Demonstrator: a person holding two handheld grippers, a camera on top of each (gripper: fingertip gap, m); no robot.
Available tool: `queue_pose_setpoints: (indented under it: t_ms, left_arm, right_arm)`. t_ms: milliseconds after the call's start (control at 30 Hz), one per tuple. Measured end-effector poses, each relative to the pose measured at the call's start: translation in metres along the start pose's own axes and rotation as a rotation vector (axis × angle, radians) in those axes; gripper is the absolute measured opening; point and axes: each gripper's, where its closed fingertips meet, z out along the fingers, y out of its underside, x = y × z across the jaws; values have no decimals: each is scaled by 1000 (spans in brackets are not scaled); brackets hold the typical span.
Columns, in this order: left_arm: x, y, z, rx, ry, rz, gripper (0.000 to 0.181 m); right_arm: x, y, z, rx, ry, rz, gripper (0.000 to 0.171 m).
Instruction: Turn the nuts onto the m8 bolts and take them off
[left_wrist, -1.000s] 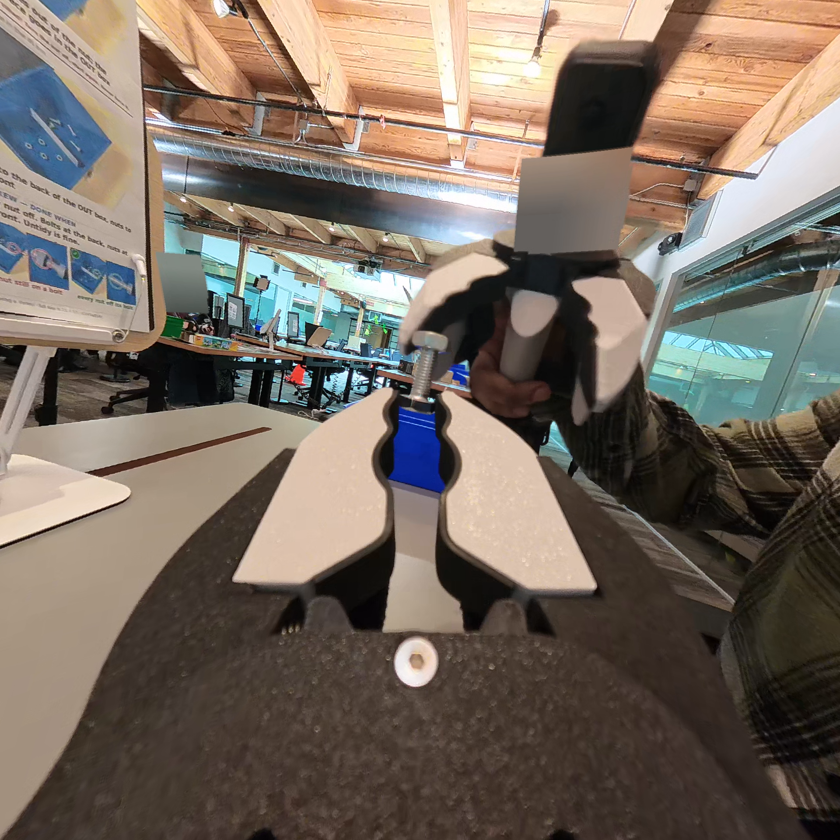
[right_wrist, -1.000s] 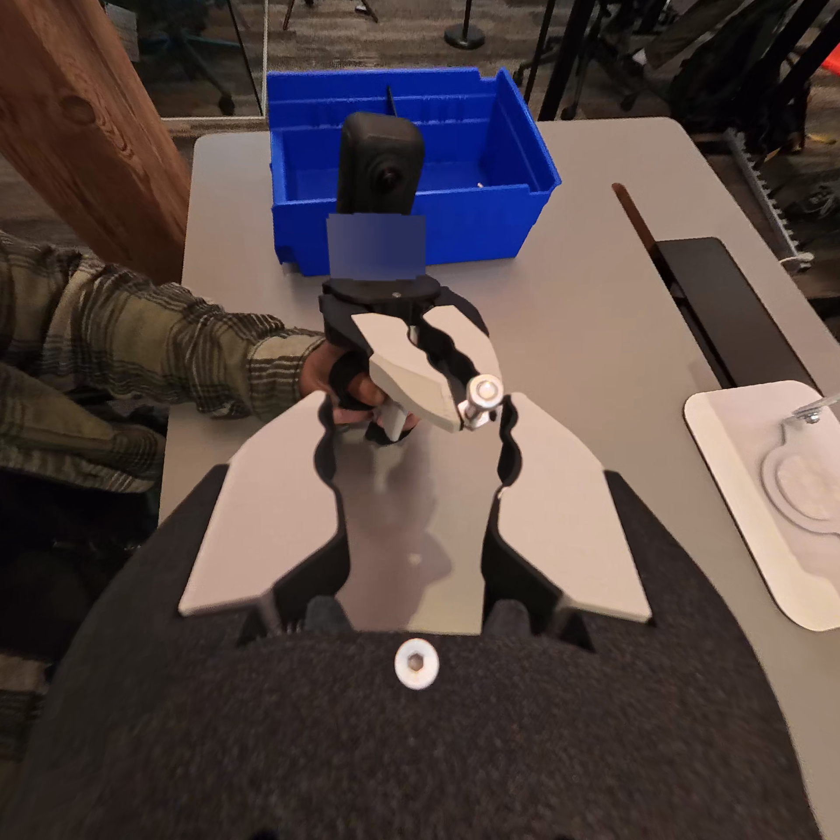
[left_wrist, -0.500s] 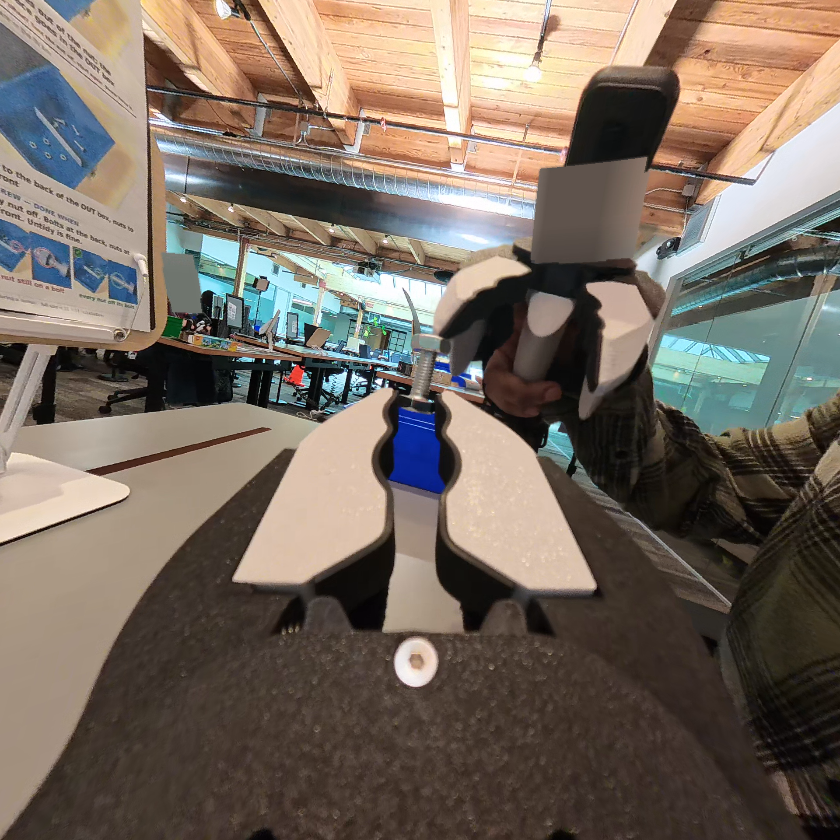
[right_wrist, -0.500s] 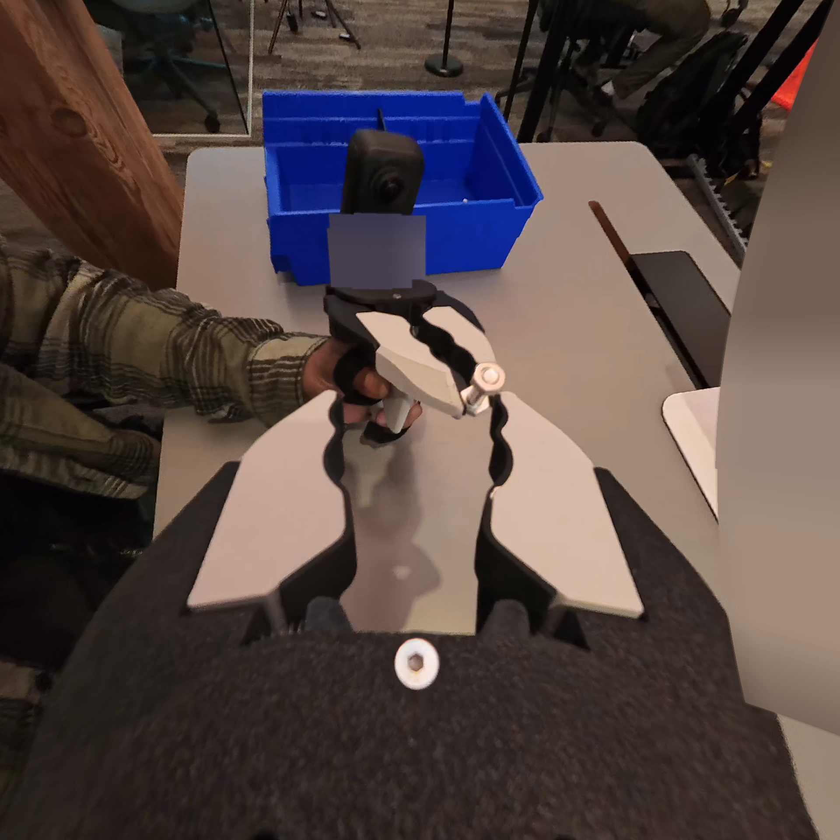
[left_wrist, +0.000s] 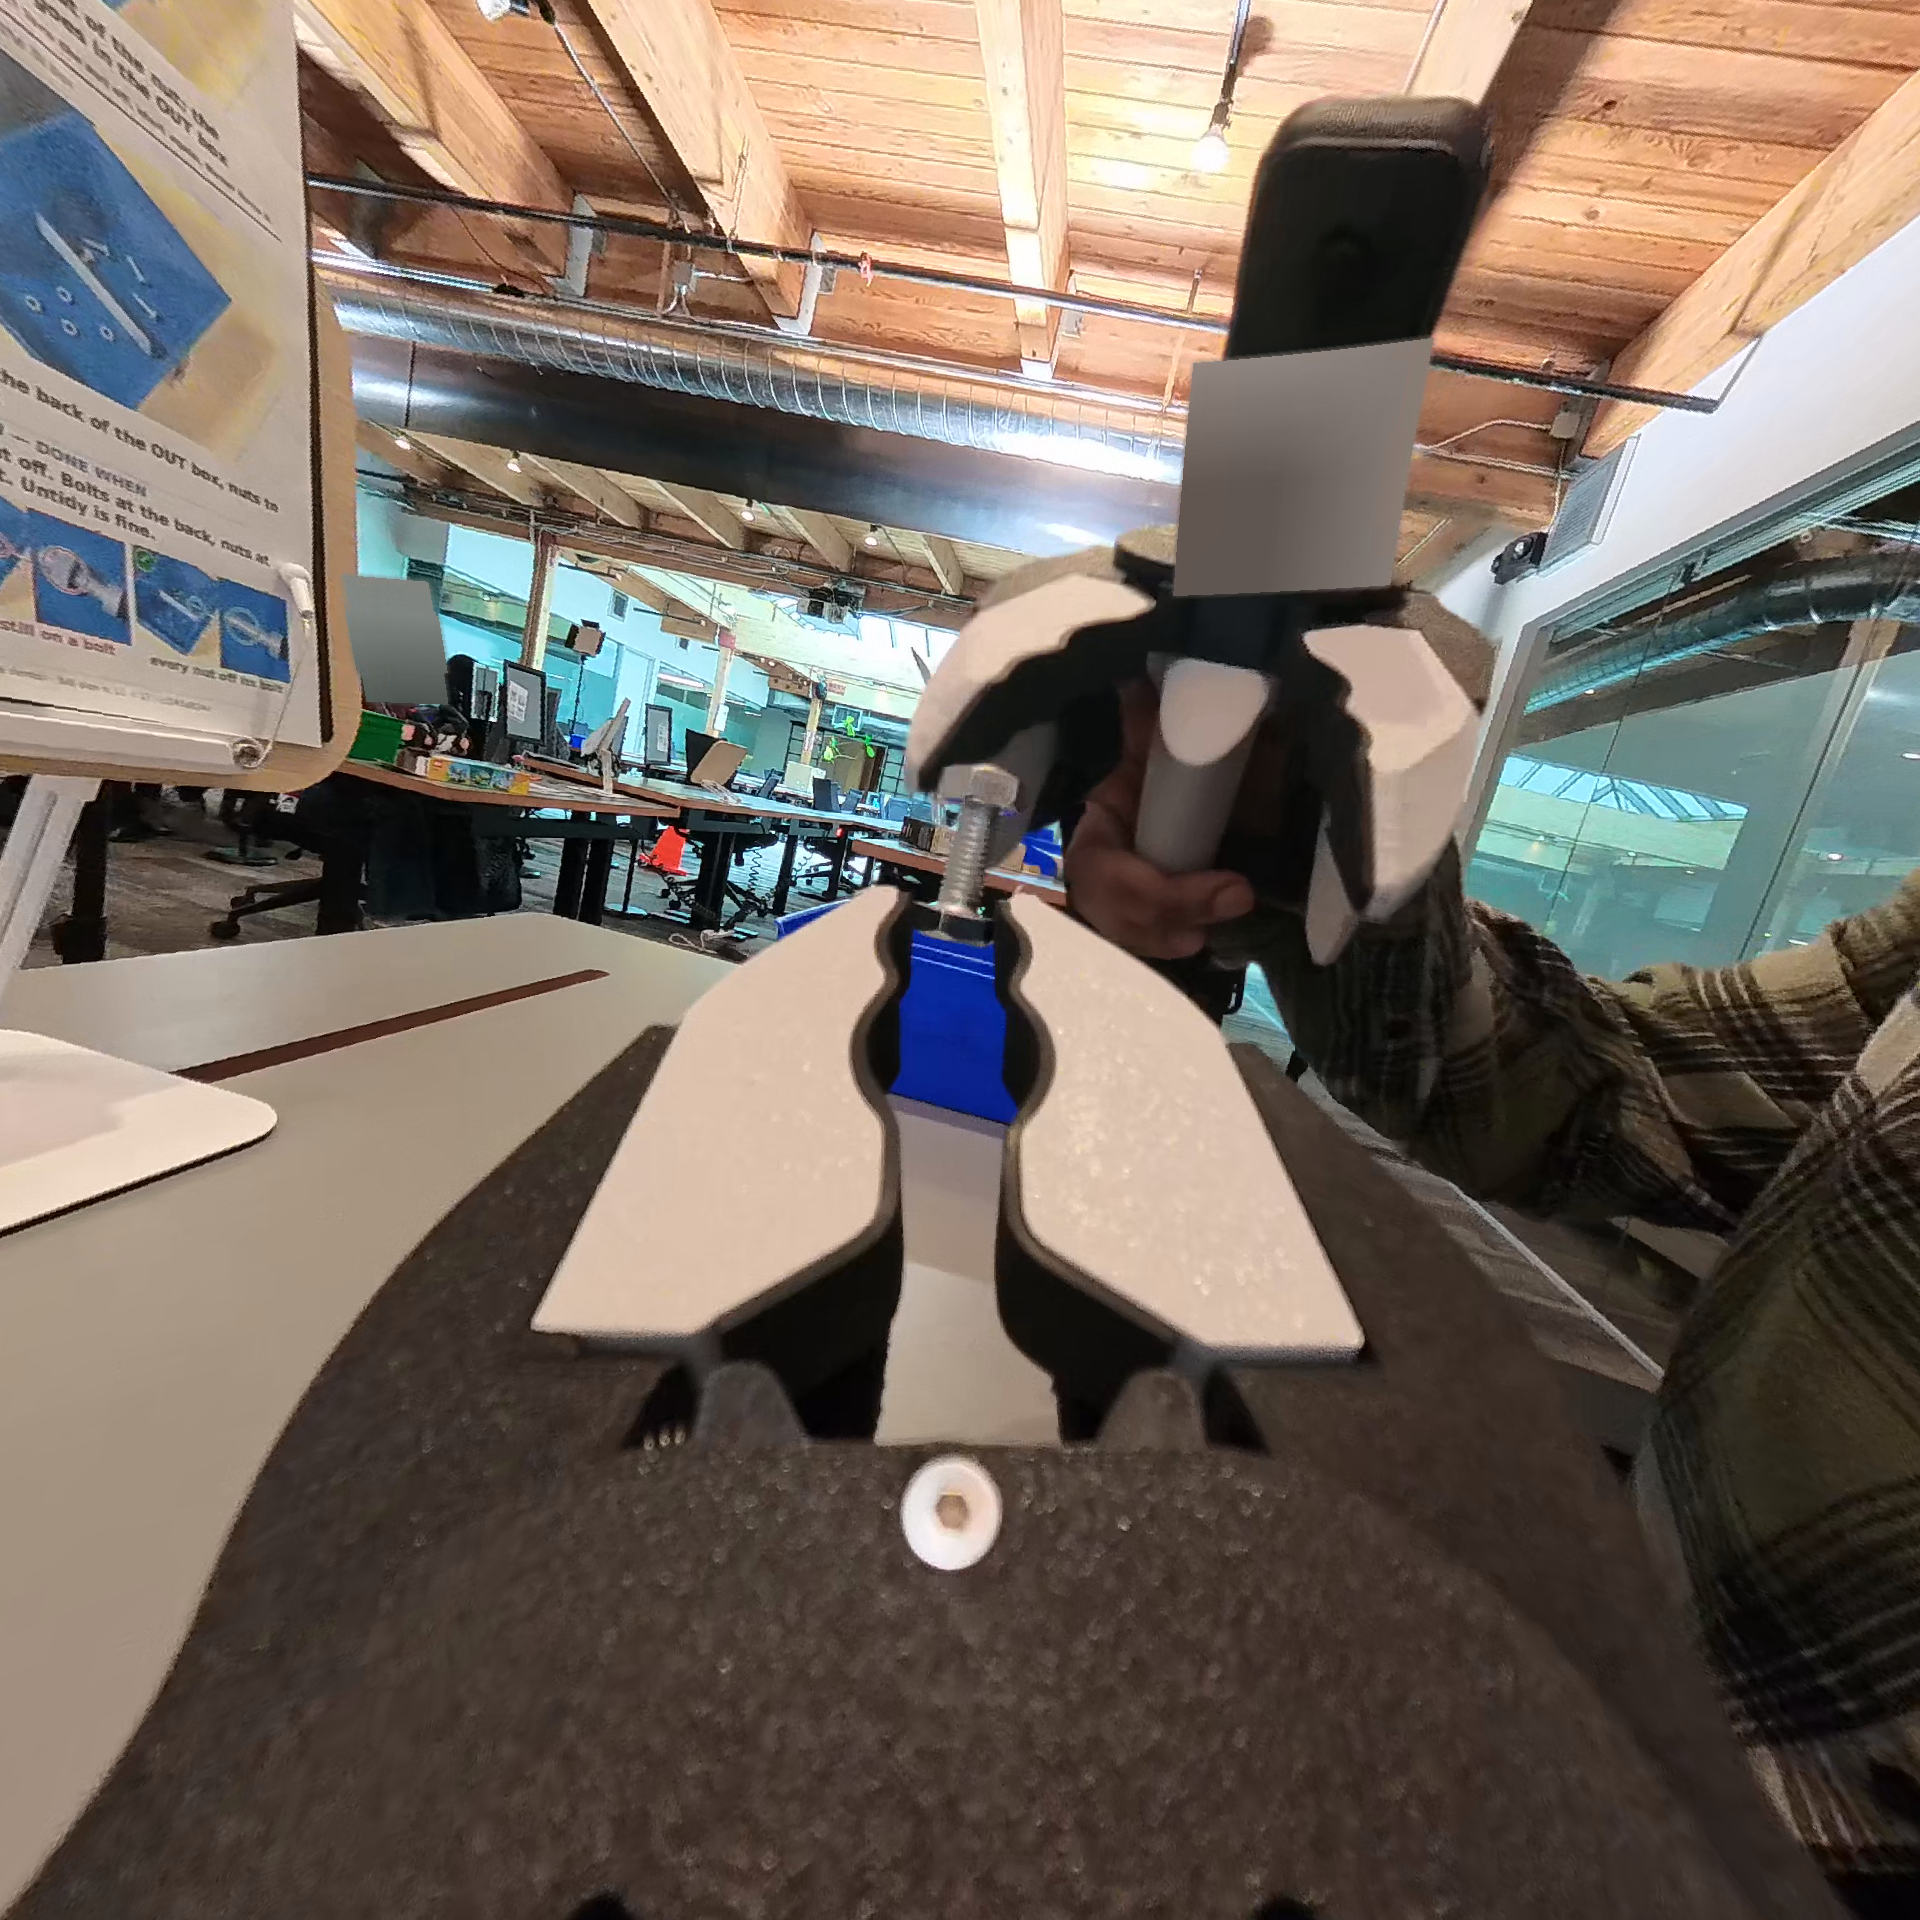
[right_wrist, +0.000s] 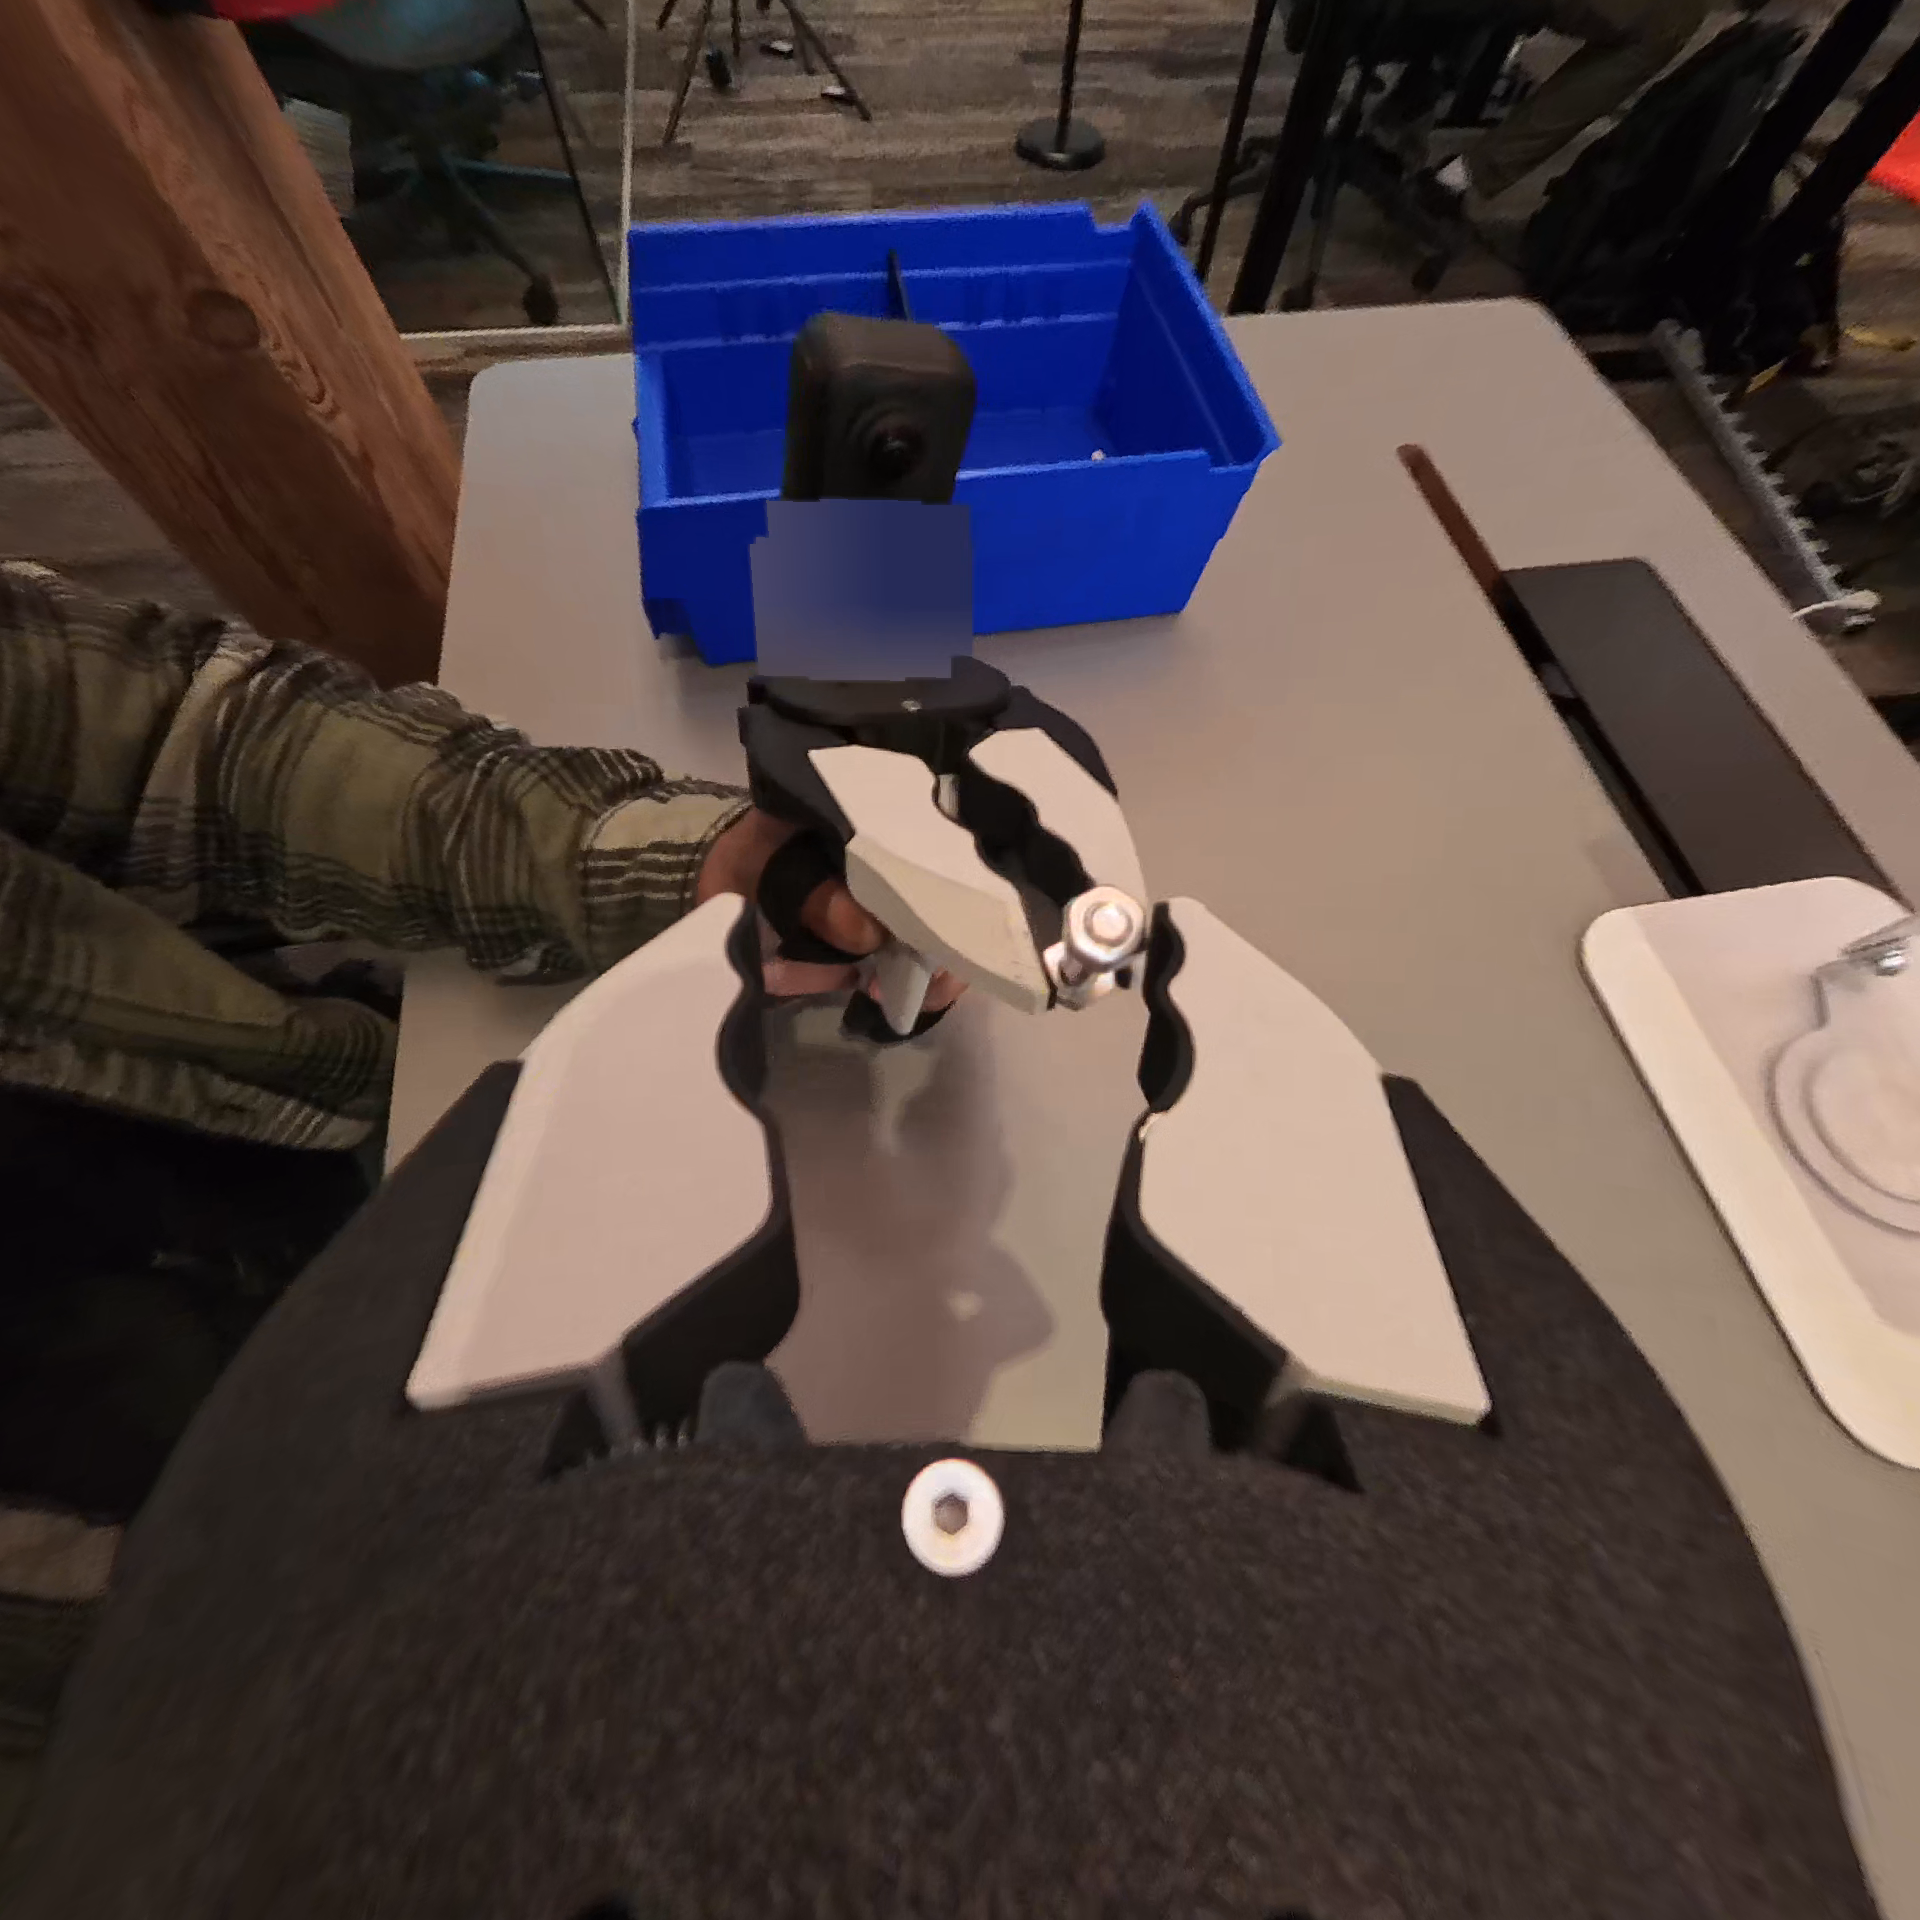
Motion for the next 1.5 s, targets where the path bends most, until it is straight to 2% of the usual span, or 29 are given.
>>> queue_pose_setpoints:
  t_ms: [67,133,267,400,500,600,767,833,967,1100,1267,1367,1500]
  left_arm:
    - [-1,-1,-1,1,-6,2,14]
    - [-4,-3,-3,7,-16,-1,14]
    - [-2,0,-1,-1,-4,-5,13]
    - [-1,0,0,-3,-6,0,14]
    - [-4,-2,-3,4,-15,-1,14]
    - [-3,-1,-2,2,-7,-5,14]
    - [-2,-1,-1,-2,-12,5,14]
    - [-5,-3,-3,2,-24,8,14]
    - [-3,1,-1,-7,-14,-1,14]
    - [-2,1,0,-10,-15,5,14]
    - [-5,0,-3,-7,-22,0,14]
    - [-3,3,0,-15,-12,-4,14]
    - [-4,2,-1,-17,-19,4,14]
  right_arm:
    - [-5,7,0,-19,-6,-2,73]
    - [-12,8,-6,-2,-6,-13,69]
    - [2,-2,-8,18,59,-27,79]
    - [-6,7,4,-21,-13,1,81]
    - [-14,8,-5,-6,5,-21,80]
    - [-4,0,-8,6,51,-23,83]
    - [-10,5,4,-12,-15,8,88]
    - [-17,6,-3,-3,-4,-14,83]
    - [-3,-3,-7,36,45,-6,86]
    - [-8,8,7,-2,-35,41,87]
    - [-13,5,-10,29,16,4,83]
    - [-3,0,-4,30,21,10,85]
    - [-12,9,2,5,-19,29,88]
